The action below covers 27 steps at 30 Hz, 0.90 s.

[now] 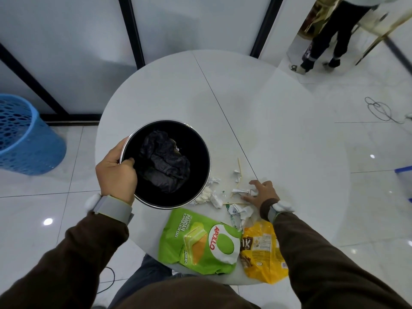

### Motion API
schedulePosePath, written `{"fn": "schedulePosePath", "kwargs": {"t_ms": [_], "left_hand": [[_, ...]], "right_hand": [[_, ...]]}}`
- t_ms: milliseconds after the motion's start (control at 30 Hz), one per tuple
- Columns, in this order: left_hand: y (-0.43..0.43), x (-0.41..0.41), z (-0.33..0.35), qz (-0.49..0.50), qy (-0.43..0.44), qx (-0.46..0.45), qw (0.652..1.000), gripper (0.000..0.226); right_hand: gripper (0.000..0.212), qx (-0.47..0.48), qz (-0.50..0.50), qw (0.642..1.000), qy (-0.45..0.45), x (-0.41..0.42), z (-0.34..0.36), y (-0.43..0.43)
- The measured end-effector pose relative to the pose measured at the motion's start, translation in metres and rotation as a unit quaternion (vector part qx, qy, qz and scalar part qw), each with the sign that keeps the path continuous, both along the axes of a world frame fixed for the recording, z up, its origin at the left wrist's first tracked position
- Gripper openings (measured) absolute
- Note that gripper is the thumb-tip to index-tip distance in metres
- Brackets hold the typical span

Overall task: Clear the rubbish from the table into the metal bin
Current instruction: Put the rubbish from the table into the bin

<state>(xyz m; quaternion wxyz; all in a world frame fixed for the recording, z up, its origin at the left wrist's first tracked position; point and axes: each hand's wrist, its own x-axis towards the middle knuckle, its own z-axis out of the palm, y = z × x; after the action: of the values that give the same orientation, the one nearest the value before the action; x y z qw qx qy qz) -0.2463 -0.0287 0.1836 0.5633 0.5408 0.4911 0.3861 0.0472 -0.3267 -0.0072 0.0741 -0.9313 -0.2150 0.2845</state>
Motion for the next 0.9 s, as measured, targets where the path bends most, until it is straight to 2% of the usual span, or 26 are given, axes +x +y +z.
{"fn": "schedulePosePath", "kwargs": {"t_ms": [133,333,467,567,667,800,900], "left_hand": [[-0.001,-0.003,0.001,0.0,0.001,0.006,1.0,0.061],[0.0,-0.008,-0.003,0.007,0.001,0.014,1.0,0.062],[0.0,-0.009,-0.005,0.008,0.006,0.015,1.0,0.063],[-0.001,-0.009,-0.006,0.012,0.001,0.007,1.0,0.063],[-0.002,-0.007,-0.005,0.016,-0.002,0.0,1.0,0.062],[-0.007,-0.002,-0.001,0.015,-0.012,-0.004,1.0,0.059],[-0.012,0.001,0.002,0.014,-0.016,-0.01,1.0,0.06]], "right_hand": [[0.033,0.005,-0.01,1.0,-0.024,-0.006,-0.016,0.011],[0.006,0.008,-0.065,0.997,-0.048,-0.001,-0.008,0.015],[0.01,0.102,-0.145,0.983,-0.037,0.016,0.016,0.015],[0.012,0.207,-0.231,0.95,-0.034,0.02,0.048,0.01],[0.015,0.3,-0.275,0.913,-0.029,0.021,0.084,0.01],[0.007,0.426,-0.273,0.862,-0.021,0.009,0.148,0.022],[0.013,0.494,-0.219,0.841,-0.008,-0.01,0.188,0.045]]}}
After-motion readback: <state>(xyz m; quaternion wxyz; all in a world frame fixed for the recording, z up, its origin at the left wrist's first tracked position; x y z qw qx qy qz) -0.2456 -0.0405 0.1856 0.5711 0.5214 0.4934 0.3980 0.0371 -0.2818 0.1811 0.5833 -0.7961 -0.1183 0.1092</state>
